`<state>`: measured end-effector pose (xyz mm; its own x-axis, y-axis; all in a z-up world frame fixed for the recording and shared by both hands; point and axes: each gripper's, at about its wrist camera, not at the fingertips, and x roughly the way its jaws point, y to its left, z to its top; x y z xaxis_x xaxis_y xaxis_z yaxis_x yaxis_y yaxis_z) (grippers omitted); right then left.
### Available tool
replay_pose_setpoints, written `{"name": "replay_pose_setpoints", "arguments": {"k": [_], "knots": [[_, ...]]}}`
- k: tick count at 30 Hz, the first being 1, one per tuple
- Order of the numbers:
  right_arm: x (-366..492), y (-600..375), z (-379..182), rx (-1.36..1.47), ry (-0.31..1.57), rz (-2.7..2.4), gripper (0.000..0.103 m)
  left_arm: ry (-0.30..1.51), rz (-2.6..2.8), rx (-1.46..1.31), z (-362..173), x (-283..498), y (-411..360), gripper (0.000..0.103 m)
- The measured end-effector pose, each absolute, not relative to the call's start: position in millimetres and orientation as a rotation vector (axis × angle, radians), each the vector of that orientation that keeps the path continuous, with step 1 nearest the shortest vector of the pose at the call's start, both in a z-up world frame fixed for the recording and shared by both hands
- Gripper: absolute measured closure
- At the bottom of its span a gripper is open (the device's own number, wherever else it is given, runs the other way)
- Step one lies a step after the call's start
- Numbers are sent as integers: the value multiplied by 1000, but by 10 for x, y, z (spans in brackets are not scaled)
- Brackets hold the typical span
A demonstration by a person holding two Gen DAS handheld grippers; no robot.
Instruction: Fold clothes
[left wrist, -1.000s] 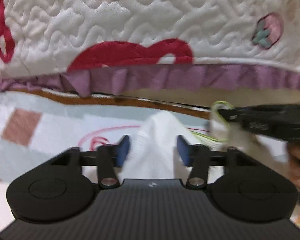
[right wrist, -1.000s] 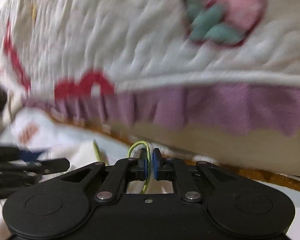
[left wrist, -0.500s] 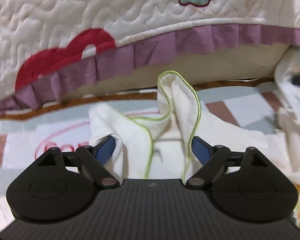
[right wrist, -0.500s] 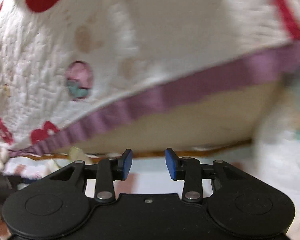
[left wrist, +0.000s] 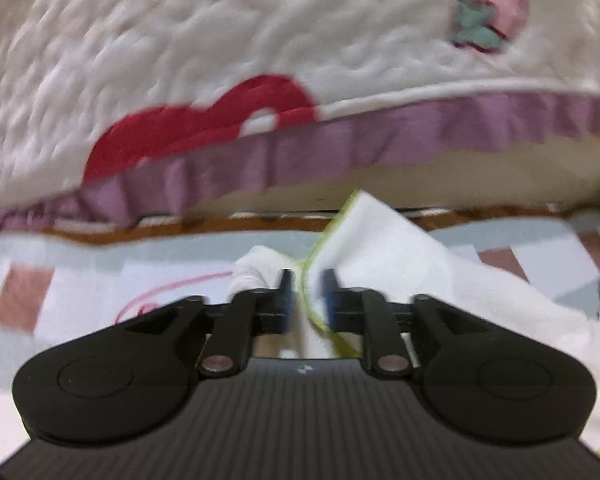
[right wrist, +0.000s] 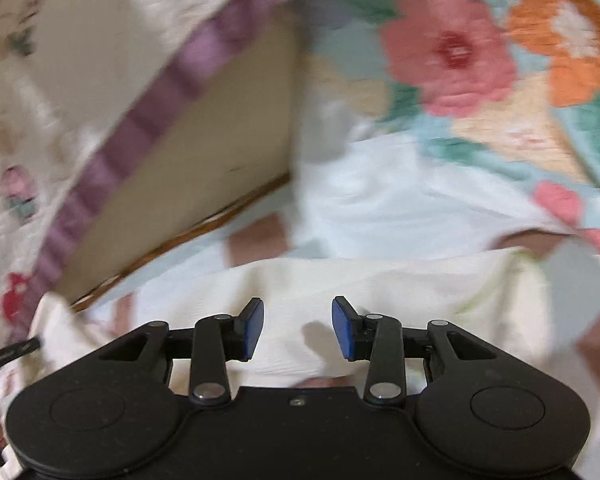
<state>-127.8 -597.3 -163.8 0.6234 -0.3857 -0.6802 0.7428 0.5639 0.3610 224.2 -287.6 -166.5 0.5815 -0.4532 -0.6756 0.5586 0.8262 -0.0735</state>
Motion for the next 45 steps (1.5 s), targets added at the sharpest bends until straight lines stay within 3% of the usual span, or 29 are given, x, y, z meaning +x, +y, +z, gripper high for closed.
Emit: {"name": "replay_pose_setpoints", "arguments": {"k": [2,4,6,8,14,21,26,34,35,37,41,45], "knots": [[-1381,-6013,-1592,653,575,-772,60,731,-566,125,-1602,2220,-2809,55],[-1469,-6052,-1541,606,579,-834,59,687,-539,143,-1484,2134,-2771,53],[-1559,-6120,-1498,578,583,-906,45,636,-533,153,-1337,2030,-2767,47],[-1696,-6208,-1484,585,566,-987,43,606,-561,123,-1221,1900,-2718,38],[-2054,-6372,-1526,712,536,-1031,43,703,-789,72,-989,1548,-2910,36],[-2328,-6245,-1670,850,541,-942,43,837,-1011,149,-1240,855,-3500,35],[-2604,-6346,-1886,1186,271,-715,43,835,-1029,210,-1488,638,-3807,35],[-2217,-6700,-2066,1167,380,-793,40,833,-1047,190,-1602,641,-3935,35],[-2091,-6781,-2000,1117,426,-802,41,830,-1037,192,-1617,647,-3935,35],[-1798,-6870,-1698,894,548,-821,94,835,-1015,181,-1655,690,-3918,35],[-1423,-6725,-899,403,539,-755,97,840,-1001,142,-1672,757,-3810,35],[-1473,-6717,-153,98,425,-831,97,817,-1010,163,-1668,758,-3737,35]]}}
